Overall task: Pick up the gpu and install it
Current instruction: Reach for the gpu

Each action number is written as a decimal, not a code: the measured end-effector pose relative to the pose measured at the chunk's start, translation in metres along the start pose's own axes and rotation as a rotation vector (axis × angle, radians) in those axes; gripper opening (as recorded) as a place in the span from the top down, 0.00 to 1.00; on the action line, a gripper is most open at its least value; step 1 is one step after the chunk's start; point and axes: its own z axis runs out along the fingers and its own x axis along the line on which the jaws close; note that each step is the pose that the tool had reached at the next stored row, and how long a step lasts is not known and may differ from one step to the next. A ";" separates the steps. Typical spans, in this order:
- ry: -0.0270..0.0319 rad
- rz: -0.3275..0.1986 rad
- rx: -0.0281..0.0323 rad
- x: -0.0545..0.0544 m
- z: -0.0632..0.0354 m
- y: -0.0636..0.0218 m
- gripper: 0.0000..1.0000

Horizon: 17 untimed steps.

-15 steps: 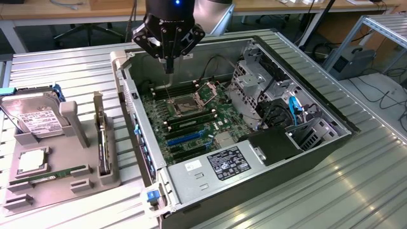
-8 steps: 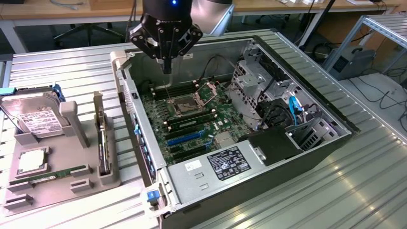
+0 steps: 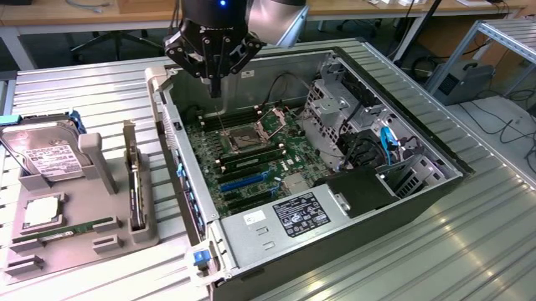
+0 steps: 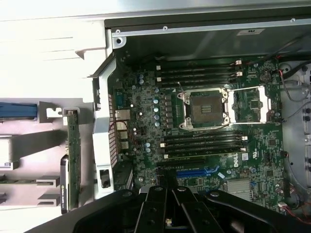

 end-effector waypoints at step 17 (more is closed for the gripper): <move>0.0000 0.000 -0.0001 0.013 -0.0004 -0.0010 0.89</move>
